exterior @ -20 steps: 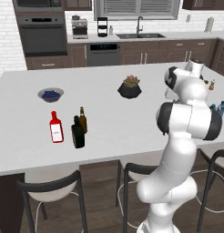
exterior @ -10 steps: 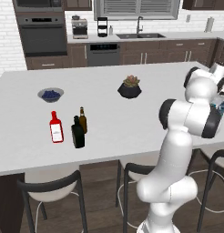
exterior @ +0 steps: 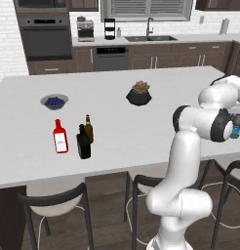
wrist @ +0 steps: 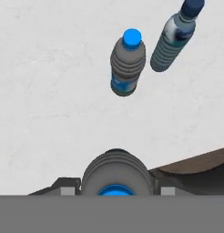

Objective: Move the plastic bottles in the middle to the plastics group, and the glass bottles in the middle to the glass group.

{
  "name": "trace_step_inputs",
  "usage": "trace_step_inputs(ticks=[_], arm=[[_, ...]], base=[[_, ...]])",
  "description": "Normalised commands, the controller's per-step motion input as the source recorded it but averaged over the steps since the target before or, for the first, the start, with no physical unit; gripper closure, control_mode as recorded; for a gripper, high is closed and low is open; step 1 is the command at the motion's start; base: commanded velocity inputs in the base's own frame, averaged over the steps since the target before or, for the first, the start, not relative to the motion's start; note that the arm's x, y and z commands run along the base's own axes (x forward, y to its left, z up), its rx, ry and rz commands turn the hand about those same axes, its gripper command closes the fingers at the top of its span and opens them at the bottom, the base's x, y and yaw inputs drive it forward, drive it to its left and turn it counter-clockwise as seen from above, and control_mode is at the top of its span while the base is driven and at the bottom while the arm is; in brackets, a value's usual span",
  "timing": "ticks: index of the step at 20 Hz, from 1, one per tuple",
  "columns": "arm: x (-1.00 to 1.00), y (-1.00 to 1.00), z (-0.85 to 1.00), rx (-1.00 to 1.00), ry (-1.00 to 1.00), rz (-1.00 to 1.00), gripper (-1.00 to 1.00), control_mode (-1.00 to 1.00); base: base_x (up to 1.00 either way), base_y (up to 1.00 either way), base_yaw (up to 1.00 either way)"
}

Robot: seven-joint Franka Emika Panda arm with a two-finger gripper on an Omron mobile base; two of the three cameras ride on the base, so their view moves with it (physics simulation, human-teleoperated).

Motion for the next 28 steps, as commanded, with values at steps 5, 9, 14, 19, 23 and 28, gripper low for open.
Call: trace_step_inputs(ticks=[5,9,14,19,23,28], arm=[[-0.20,-0.84,-0.01,0.01,-0.13,0.00,1.00,-1.00],[-0.22,-0.61,0.00,0.00,-0.06,0.00,1.00,-1.00],[-0.13,-0.25,0.00,0.00,-0.11,0.01,1.00,-1.00],[0.00,0.00,0.00,0.00,-0.12,0.04,1.00,-1.00],[0.00,0.01,-0.01,-0.03,-0.03,0.02,1.00,-1.00],[0.00,0.30,-0.22,-0.11,0.00,0.00,1.00,-1.00]], base=[[0.00,0.00,0.00],[0.00,0.00,0.00],[0.00,0.00,0.00],[0.00,0.00,0.00],[0.00,0.00,0.00],[0.00,0.00,0.00]])
